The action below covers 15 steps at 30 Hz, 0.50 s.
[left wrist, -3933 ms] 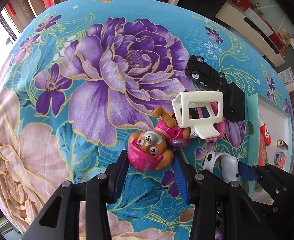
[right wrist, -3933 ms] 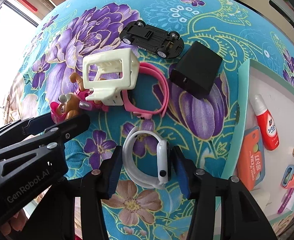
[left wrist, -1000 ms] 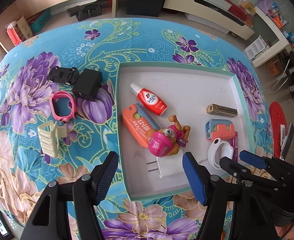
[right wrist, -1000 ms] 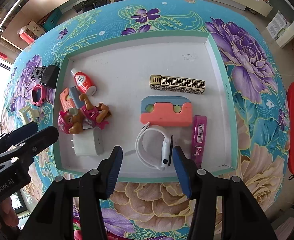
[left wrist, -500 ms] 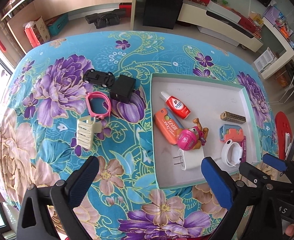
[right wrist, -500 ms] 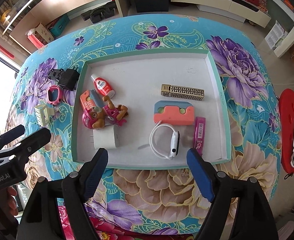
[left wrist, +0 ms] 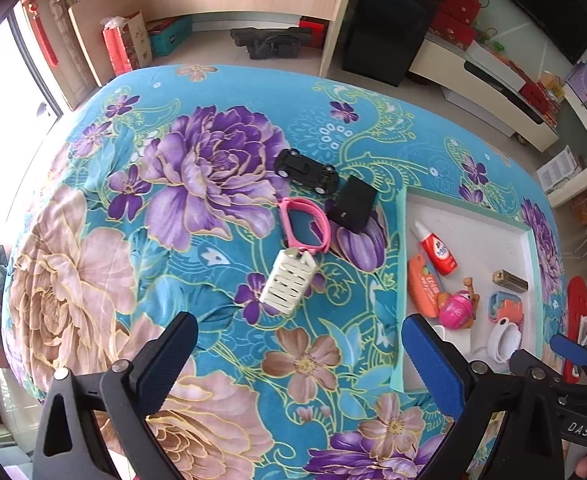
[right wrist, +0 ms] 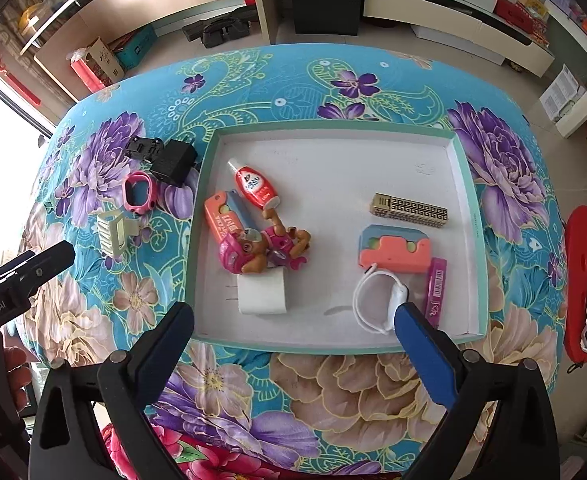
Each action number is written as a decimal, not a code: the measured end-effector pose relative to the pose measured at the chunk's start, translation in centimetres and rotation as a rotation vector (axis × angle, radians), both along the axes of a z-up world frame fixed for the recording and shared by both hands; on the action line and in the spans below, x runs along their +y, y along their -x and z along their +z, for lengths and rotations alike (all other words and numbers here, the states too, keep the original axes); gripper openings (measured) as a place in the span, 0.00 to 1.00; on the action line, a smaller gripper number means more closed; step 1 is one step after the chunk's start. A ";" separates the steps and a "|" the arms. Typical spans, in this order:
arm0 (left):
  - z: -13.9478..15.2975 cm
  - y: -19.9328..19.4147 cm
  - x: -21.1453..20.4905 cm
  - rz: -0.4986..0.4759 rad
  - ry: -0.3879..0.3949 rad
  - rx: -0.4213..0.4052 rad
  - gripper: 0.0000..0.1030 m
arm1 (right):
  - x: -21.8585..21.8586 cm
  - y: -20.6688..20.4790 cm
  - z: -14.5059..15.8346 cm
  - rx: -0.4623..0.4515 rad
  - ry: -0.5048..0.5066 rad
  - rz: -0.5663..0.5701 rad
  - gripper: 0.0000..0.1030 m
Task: Organize rigid objects
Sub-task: 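Withdraw both tools to the pile and grasp the cream plastic holder with the left tool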
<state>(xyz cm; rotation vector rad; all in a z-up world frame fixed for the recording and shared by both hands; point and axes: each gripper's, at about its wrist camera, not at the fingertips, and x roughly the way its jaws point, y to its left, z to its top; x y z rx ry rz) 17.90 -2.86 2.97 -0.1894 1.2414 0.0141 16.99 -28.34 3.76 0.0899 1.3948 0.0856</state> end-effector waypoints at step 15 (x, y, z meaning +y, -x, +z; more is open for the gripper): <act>-5.3 -2.4 4.0 0.038 0.041 0.099 1.00 | 6.8 -4.1 -3.2 0.037 -0.007 0.075 0.97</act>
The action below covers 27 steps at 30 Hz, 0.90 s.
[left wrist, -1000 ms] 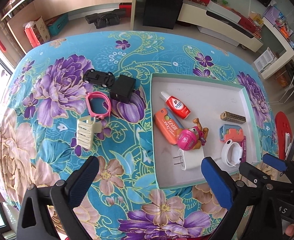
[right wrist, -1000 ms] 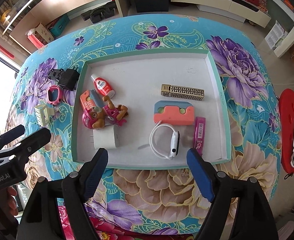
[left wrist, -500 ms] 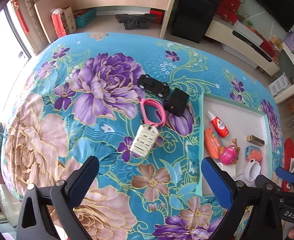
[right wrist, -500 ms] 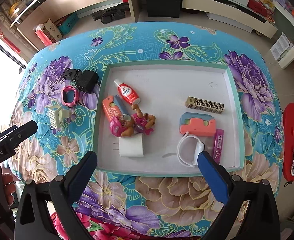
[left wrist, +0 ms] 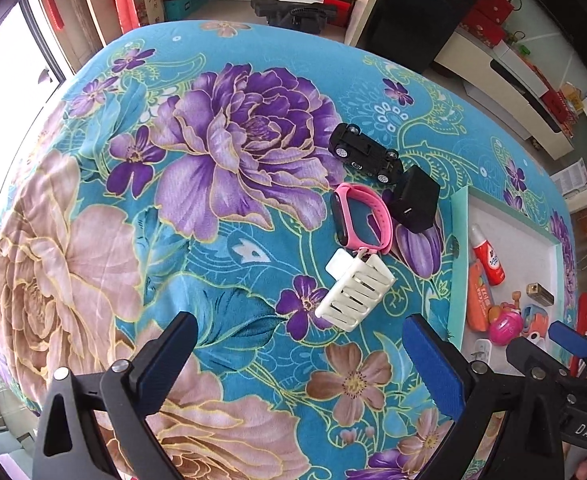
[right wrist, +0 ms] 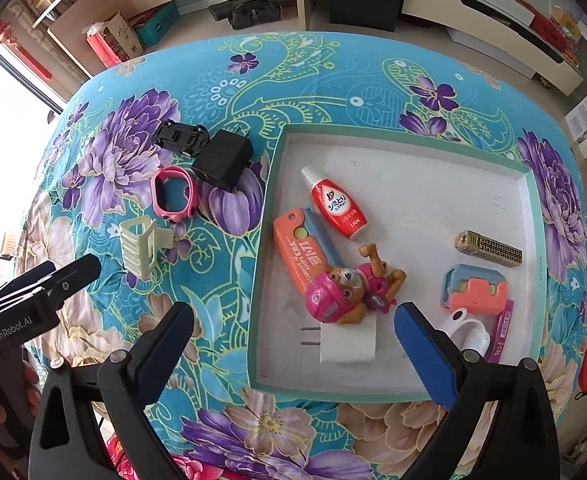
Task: Organize rigid objects
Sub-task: 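Withdraw both tools to the pile and grasp the cream plastic holder with the left tool, then grasp the pink watch band with the right tool while the left tool holds the cream holder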
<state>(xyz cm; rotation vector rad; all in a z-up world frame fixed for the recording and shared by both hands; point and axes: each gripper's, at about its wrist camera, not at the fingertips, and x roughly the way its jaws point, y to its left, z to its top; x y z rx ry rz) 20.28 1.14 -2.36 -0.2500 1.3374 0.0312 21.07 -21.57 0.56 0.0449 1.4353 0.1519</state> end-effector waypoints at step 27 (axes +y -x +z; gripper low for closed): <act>-4.1 -3.5 -2.6 -0.157 0.089 0.061 0.38 | 2.3 -5.0 -2.8 0.019 0.022 -0.009 0.97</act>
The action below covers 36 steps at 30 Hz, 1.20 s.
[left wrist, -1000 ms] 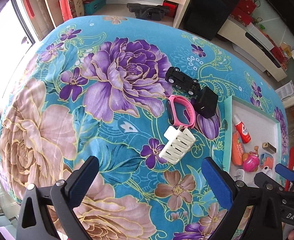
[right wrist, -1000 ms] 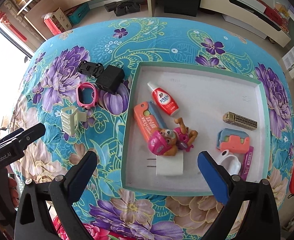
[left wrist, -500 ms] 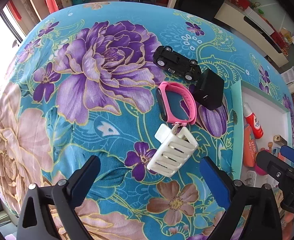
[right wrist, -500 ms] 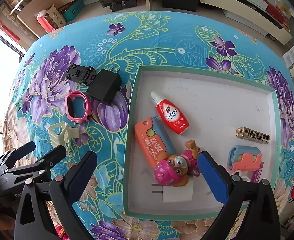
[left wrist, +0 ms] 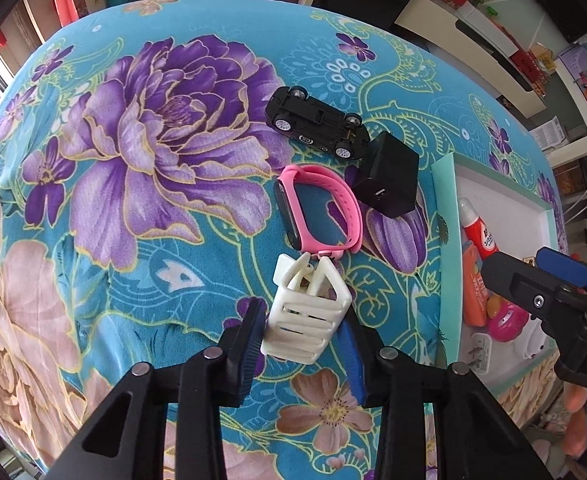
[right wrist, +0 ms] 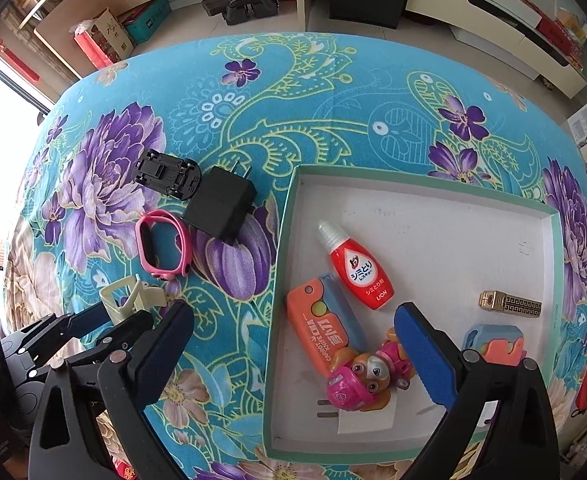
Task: Organize rigid objects
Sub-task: 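Grasp the pink watch band with the right tool while the left tool holds the cream holder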
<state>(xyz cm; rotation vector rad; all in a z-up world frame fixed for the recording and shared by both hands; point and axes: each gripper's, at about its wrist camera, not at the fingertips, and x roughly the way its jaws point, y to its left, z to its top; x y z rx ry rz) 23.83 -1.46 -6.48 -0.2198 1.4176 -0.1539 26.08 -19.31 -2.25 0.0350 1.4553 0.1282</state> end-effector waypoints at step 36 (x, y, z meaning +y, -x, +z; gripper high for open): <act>1.1 -0.9 13.3 0.083 -0.051 -0.011 0.36 | 14.9 -4.1 -6.8 0.098 0.022 0.104 0.60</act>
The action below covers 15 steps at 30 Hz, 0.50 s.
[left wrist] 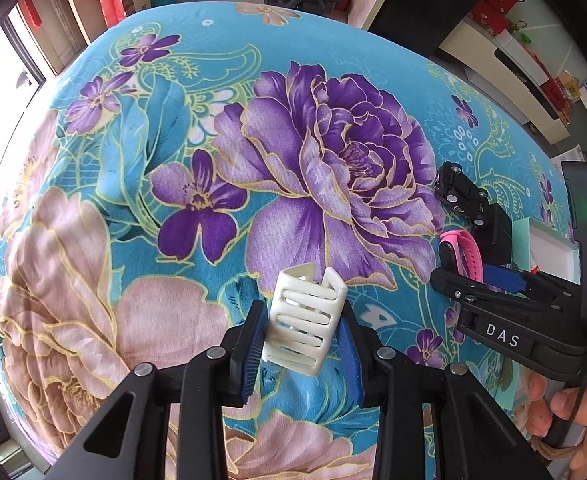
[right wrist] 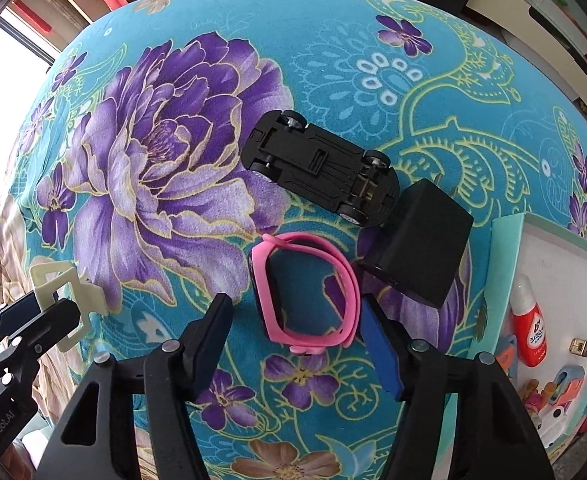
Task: Organize rigid objects
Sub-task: 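Grasp the pink watch band with the right tool while the left tool holds the cream holder, then carry the pink band and cream holder over the white tray with both tools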
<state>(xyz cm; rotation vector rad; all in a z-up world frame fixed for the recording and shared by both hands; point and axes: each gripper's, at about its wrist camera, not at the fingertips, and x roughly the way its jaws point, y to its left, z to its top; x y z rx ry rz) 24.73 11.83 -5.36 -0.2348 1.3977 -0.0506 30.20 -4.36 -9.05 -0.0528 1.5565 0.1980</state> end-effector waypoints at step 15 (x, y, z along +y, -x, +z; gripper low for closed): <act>1.2 0.6 -2.8 -0.029 -0.041 -0.022 0.36 | -3.1 1.0 2.0 -0.047 -0.046 -0.021 0.50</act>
